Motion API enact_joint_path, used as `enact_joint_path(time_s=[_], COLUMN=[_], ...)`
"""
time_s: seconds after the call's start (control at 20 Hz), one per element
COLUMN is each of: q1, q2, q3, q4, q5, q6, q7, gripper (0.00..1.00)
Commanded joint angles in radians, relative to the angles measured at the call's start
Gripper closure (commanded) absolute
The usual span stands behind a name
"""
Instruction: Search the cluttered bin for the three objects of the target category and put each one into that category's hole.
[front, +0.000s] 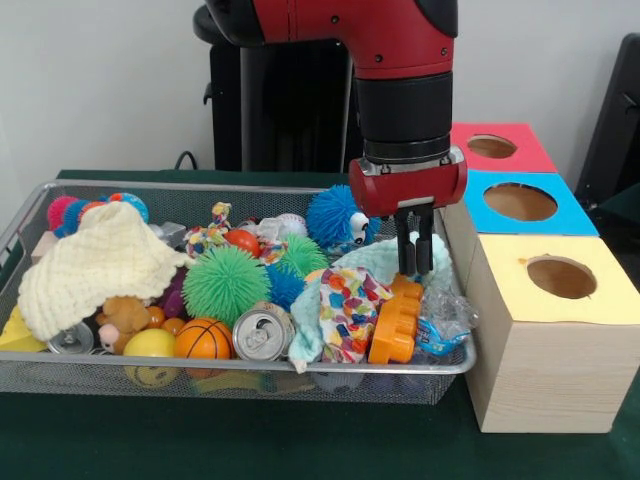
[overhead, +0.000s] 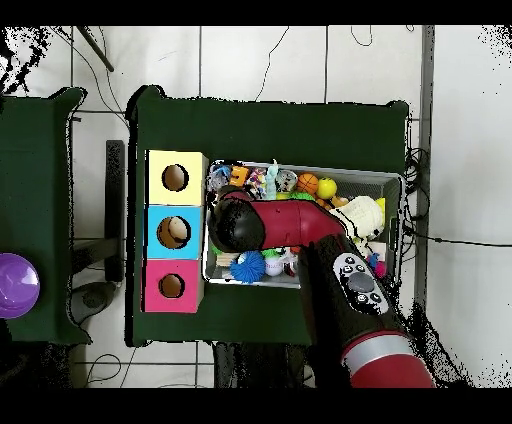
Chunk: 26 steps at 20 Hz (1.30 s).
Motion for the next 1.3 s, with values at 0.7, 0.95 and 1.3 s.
enact_joint_path(time_s=[0.7,0.95,1.3], q1=[-0.011,-0.007,-0.017], q2=[0.019,0.027,0.009], q3=[0.033,0.032,0.051], q4=[0.033,0.015,-0.043], q5=[-0.026,-0.024,-0.005], q6=[-0.008,0.005,0.092], q7=[0.077,0.071,0.026], gripper=[0.0,0.0,0.0])
